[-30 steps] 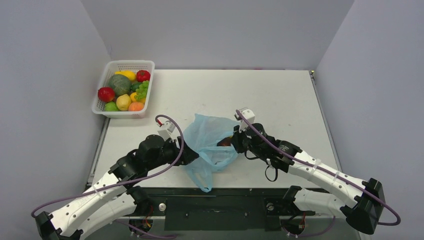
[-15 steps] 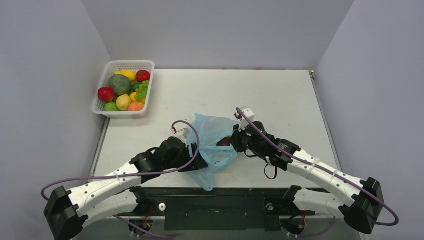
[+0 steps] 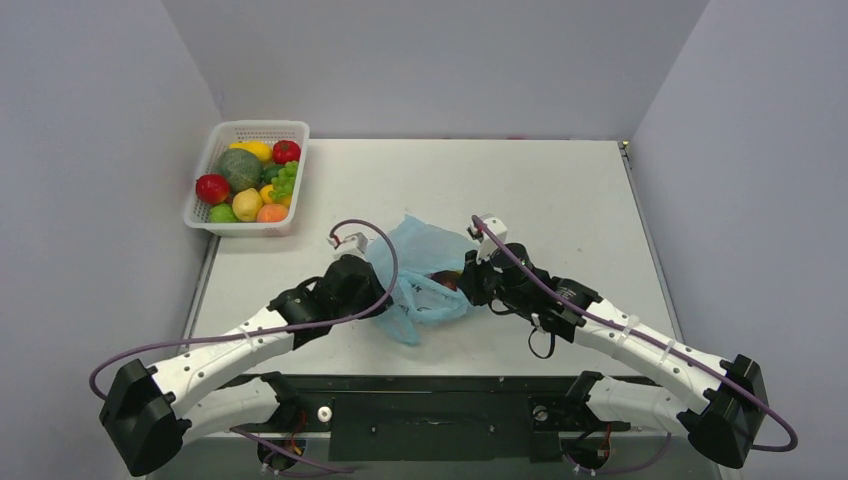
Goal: Take the fake fruits out of the plastic bag
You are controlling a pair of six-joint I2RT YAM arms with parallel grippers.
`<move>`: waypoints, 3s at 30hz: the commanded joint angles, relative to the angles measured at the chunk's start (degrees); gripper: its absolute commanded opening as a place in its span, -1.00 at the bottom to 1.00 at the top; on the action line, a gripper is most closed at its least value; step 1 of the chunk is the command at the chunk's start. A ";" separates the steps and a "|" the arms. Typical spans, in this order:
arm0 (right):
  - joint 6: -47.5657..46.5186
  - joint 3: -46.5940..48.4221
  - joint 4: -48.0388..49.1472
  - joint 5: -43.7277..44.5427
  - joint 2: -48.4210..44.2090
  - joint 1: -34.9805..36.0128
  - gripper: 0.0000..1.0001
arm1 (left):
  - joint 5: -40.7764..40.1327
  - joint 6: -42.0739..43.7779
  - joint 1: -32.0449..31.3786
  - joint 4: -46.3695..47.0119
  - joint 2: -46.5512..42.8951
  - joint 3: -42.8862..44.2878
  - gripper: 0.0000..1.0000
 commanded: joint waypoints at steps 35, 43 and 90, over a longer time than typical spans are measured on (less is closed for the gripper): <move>17.41 -18.96 3.23 -13.93 -21.85 -14.66 0.61 | 36.58 1.44 36.79 22.07 -6.46 -5.88 -1.00; 26.38 -20.42 15.28 -9.63 -14.55 -7.87 0.72 | 37.83 0.58 36.67 20.06 -8.15 -4.65 -1.00; 10.93 -11.17 9.09 -0.72 -9.70 -0.81 -1.00 | 4.08 8.59 -7.09 -1.39 -11.68 14.11 -0.16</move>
